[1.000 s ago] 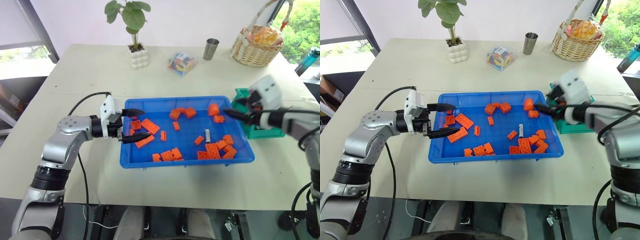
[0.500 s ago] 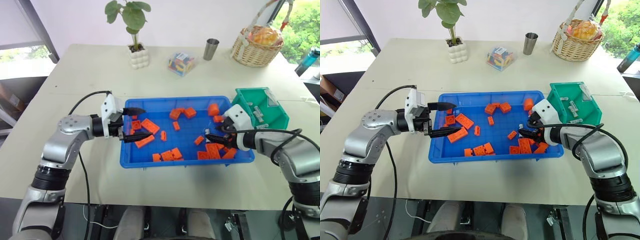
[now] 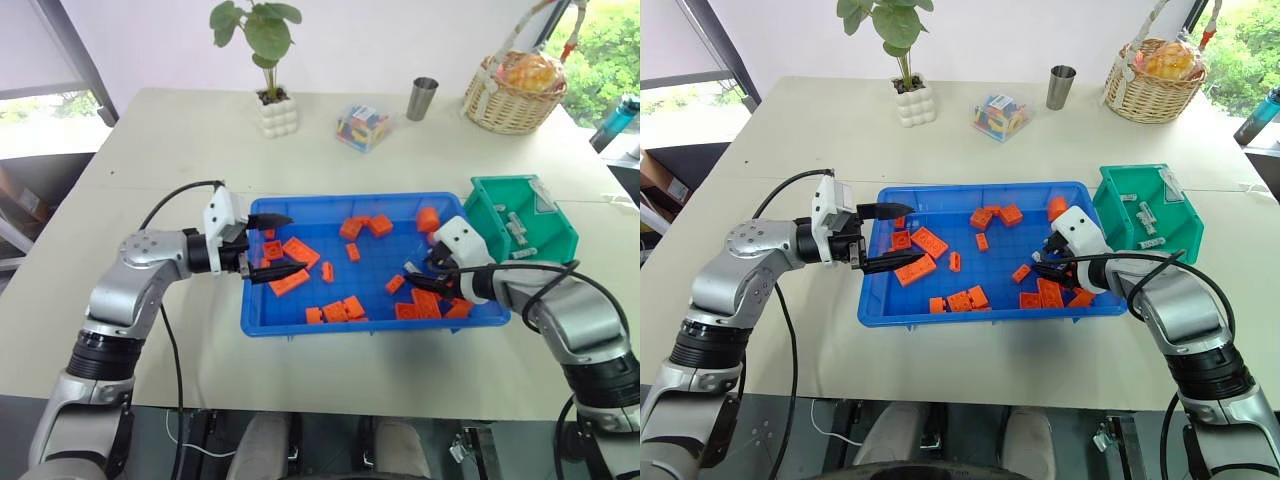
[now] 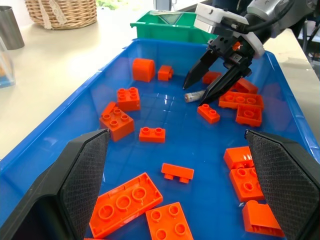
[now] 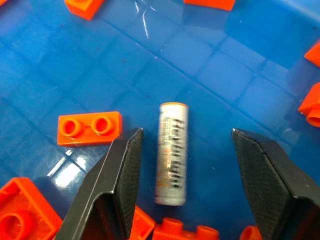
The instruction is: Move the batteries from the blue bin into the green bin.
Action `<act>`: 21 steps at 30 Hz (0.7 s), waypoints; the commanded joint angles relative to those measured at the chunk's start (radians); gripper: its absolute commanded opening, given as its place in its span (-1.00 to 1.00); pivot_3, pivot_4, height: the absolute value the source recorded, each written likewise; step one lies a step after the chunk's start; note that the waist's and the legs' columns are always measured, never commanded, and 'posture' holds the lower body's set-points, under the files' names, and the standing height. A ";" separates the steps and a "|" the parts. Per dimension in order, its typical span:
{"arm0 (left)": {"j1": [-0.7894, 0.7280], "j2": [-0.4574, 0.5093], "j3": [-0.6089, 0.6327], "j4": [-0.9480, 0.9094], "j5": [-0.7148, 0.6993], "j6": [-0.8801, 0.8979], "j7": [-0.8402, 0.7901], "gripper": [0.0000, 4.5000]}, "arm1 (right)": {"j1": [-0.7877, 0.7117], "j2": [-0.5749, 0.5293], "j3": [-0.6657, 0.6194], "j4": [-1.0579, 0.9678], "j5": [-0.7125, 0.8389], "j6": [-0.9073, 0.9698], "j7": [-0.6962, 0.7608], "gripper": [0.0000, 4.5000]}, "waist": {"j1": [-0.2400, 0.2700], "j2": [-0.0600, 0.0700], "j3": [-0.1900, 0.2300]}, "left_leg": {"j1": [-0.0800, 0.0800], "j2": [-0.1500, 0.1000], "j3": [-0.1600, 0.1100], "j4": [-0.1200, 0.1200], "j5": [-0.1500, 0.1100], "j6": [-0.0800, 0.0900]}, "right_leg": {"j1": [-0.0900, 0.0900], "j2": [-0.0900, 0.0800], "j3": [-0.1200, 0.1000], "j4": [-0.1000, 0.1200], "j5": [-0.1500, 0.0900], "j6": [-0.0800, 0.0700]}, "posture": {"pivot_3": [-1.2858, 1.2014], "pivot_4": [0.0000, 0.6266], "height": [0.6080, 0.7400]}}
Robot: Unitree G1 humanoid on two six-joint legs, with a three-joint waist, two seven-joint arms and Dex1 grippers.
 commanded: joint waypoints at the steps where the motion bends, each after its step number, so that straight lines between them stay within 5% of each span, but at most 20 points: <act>1: -0.022 -0.003 0.025 -0.018 -0.013 -0.019 0.003 1.00 | -0.038 0.001 -0.001 -0.036 -0.001 0.016 0.000 0.17 | -0.001 0.000 0.000 | 0.000 0.000 0.000 0.000 0.000 0.000 | 0.000 0.000 0.000 0.000 0.000 0.000 | 0.03 -0.52 -0.01; 3: -0.023 -0.005 0.026 -0.017 -0.012 -0.020 0.005 1.00 | -0.046 0.007 -0.003 -0.037 0.000 0.015 0.001 -0.09 | -0.001 0.000 0.000 | 0.000 0.000 0.000 0.000 0.000 0.000 | 0.000 0.000 0.000 0.000 0.000 0.000 | 0.03 -0.52 -0.01; 7: -0.020 -0.006 0.028 -0.015 -0.011 -0.023 0.006 1.00 | -0.062 0.012 -0.008 -0.049 0.003 0.017 0.003 -0.93 | 0.000 0.000 0.000 | 0.000 0.000 0.000 0.000 0.000 0.000 | 0.000 0.000 0.000 0.000 0.000 0.000 | 0.03 -0.52 -0.01; 14: -0.010 -0.006 0.033 -0.021 -0.015 -0.024 0.008 1.00 | -0.177 0.023 -0.195 -0.035 0.068 0.072 -0.029 -0.96 | -0.002 0.000 0.000 | 0.000 0.000 0.000 0.000 0.000 0.000 | -0.001 0.000 0.000 0.000 0.000 0.000 | 0.03 -0.52 -0.01; 21: -0.030 -0.004 0.051 -0.005 -0.021 -0.021 0.004 1.00 | -0.240 -0.153 -0.339 0.186 -0.010 -0.013 -0.049 -0.96 | 0.001 0.000 0.000 | 0.000 -0.001 0.000 0.000 0.000 0.000 | 0.000 0.000 0.000 0.000 0.000 0.000 | 0.03 -0.52 -0.01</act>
